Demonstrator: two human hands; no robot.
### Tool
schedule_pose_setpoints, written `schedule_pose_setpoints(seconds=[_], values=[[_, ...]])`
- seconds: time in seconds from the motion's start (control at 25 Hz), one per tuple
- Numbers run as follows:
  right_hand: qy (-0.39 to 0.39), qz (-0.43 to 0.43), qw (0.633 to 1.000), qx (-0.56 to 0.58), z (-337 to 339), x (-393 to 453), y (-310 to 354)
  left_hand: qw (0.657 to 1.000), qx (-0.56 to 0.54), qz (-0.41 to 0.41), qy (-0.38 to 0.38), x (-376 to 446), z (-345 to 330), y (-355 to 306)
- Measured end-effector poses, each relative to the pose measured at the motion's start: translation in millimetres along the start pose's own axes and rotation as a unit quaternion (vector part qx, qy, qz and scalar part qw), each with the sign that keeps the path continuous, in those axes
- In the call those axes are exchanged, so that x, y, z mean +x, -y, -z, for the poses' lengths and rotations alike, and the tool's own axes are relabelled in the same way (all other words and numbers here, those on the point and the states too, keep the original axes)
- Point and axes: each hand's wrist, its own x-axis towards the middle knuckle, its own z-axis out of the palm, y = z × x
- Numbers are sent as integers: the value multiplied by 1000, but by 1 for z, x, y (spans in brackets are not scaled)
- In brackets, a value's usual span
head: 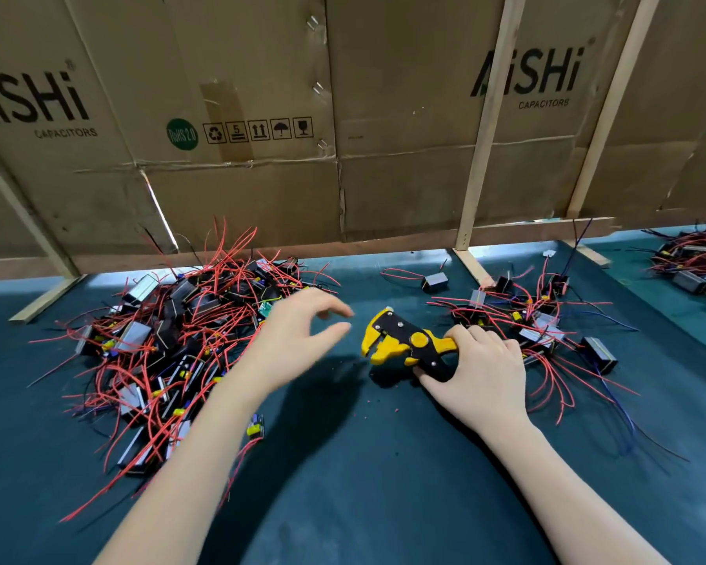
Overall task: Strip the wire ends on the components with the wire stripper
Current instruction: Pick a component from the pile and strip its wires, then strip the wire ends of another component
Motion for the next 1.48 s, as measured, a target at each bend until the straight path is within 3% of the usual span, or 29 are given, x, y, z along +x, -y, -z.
schedule_pose_setpoints(seconds=[0.12,0.24,0.4,0.6,0.8,0.96,1.12,1.2,1.32,1.4,1.48], values=[[18,-79,982,169,4,1,8,980,72,128,-136,-14,19,48],[16,-157,911,380,8,3,11,949,172,247,-96,-22,18,74],[24,-184,860,476,16,6,3,944,204,250,-67,-20,9,77],[85,-236,799,546,21,11,-11,941,141,245,-185,-26,15,75],[88,-246,794,548,21,11,-7,944,36,241,-224,-31,24,73],[75,-234,808,536,19,10,-5,942,-172,244,-151,-33,37,66],[69,-230,813,530,19,9,-4,893,-407,188,-43,-30,51,48],[63,-235,809,535,18,10,-3,898,-405,170,37,-29,53,38],[60,-240,805,540,18,10,-3,934,-258,111,222,-33,50,31],[58,-240,804,540,18,11,-3,910,-219,65,347,-41,46,31],[58,-238,809,534,18,11,-3,875,-228,84,418,-45,43,32]])
